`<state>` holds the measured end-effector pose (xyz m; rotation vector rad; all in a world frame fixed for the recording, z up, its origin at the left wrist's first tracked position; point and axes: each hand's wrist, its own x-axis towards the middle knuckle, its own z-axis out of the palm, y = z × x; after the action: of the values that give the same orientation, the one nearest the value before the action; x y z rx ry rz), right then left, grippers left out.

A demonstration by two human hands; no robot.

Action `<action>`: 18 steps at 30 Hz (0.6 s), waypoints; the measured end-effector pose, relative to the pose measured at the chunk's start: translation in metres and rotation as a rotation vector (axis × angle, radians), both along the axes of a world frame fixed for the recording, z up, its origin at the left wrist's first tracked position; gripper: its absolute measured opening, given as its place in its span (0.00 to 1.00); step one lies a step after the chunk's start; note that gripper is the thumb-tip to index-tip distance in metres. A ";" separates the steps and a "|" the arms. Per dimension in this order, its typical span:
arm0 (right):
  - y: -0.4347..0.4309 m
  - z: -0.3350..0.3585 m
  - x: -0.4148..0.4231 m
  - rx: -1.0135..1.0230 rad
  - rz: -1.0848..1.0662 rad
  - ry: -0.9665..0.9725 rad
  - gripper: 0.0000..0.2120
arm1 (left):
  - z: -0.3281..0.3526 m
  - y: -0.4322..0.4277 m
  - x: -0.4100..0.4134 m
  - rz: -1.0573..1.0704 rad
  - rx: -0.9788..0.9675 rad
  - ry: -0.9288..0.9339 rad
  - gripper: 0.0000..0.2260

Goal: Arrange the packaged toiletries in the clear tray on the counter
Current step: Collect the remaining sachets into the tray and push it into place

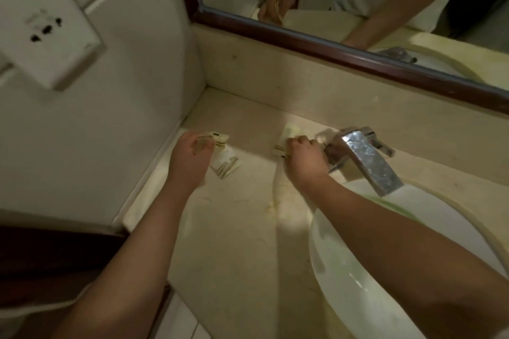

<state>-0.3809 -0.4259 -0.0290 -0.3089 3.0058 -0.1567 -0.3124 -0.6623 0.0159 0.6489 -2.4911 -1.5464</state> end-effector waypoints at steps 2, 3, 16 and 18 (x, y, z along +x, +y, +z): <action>0.000 0.000 0.008 0.038 0.072 0.063 0.13 | -0.002 -0.011 0.010 0.090 0.178 -0.116 0.05; 0.000 0.000 0.012 0.059 0.113 0.084 0.12 | -0.003 -0.013 0.014 0.123 0.232 -0.159 0.03; -0.011 0.026 0.093 -0.338 0.100 -0.261 0.11 | -0.026 -0.017 0.015 -0.087 -0.051 -0.242 0.19; -0.013 0.032 0.100 -0.564 -0.058 -0.358 0.14 | -0.029 -0.013 0.000 -0.208 -0.190 -0.295 0.18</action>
<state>-0.2811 -0.4386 0.0031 -0.2101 2.5583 -0.9587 -0.3127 -0.6755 -0.0128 0.6472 -2.9650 -1.3318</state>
